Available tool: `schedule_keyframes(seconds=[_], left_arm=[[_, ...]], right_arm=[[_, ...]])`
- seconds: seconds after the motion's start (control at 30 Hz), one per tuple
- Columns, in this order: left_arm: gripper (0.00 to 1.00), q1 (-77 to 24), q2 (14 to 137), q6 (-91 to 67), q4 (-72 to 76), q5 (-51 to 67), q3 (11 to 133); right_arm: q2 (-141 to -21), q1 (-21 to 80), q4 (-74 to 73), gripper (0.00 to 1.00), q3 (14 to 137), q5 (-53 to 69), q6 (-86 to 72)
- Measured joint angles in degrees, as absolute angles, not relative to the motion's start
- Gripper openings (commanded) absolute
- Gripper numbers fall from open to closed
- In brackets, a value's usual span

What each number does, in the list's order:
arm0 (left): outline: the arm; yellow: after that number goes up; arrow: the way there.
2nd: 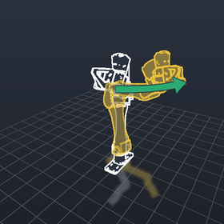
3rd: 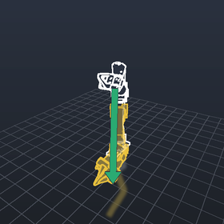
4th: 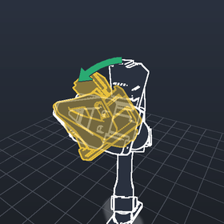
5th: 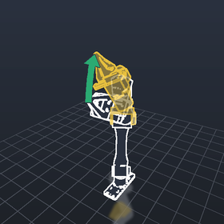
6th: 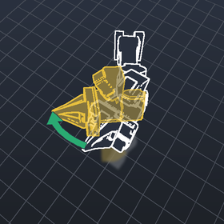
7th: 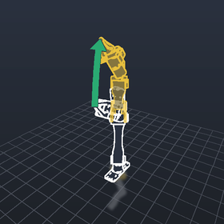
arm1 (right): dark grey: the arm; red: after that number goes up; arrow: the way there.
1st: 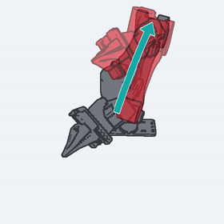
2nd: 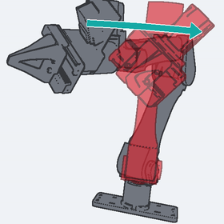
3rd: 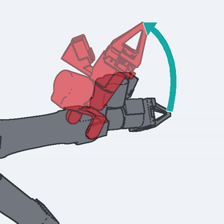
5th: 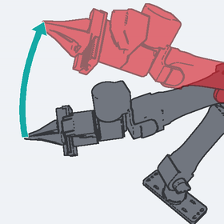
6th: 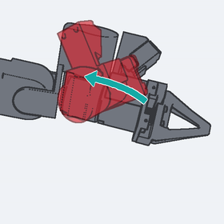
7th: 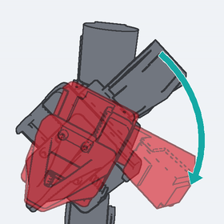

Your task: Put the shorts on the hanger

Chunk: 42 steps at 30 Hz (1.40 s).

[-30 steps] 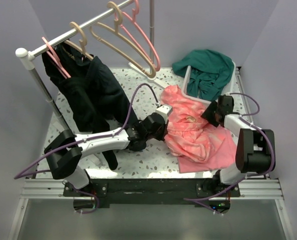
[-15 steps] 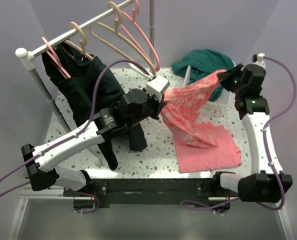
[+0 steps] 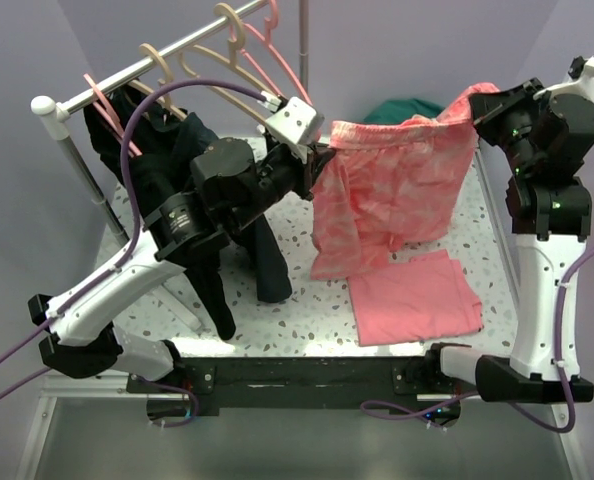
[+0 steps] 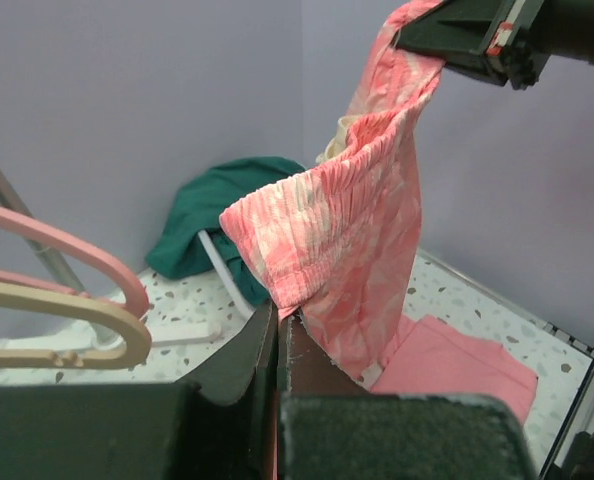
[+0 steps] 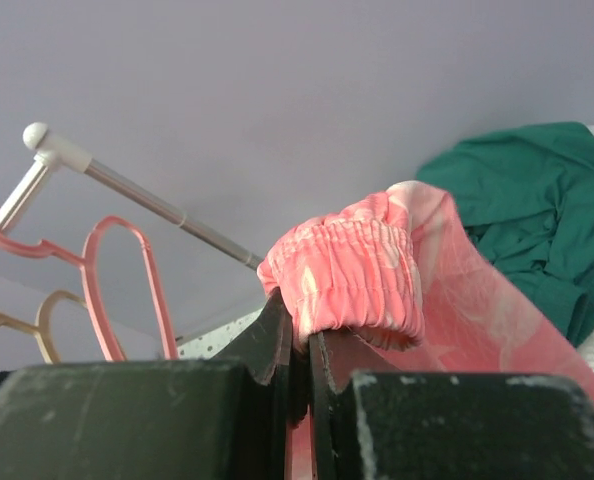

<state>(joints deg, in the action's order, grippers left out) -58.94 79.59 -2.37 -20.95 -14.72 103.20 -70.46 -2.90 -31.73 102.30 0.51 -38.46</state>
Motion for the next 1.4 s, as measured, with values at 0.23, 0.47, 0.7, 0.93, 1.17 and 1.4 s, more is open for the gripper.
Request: schedule_keyframes(seconds=[0.23, 0.47, 0.7, 0.93, 1.17, 1.4], left_arm=[[0.37, -58.9, 75.4, -5.0, -17.2, -8.1, 83.7], [0.72, -58.9, 71.5, -9.6, -15.6, -3.0, 62.3], [0.77, -59.0, 69.3, -14.8, -13.6, -3.3, 58.2], [0.76, -63.4, 71.3, -20.1, -11.6, -4.8, 53.4], [0.72, -67.2, 74.7, -24.1, -10.3, -6.9, 49.0], [0.72, -67.2, 74.8, -25.9, -10.2, -9.3, 48.1]], right_arm=[[-62.8, -3.0, -30.0, 0.45, 81.7, 2.0, -38.5], [-59.9, -3.0, -34.0, 0.68, 57.6, 6.1, -35.2], [-59.0, -2.8, -35.2, 0.72, 56.9, 10.6, -31.4], [-62.1, 16.4, -33.8, 0.72, 69.3, 7.0, -27.1], [-70.2, 27.2, -28.7, 0.67, 86.6, 7.0, -18.1], [-79.9, 30.9, -26.4, 0.48, 101.1, 8.2, -10.9]])
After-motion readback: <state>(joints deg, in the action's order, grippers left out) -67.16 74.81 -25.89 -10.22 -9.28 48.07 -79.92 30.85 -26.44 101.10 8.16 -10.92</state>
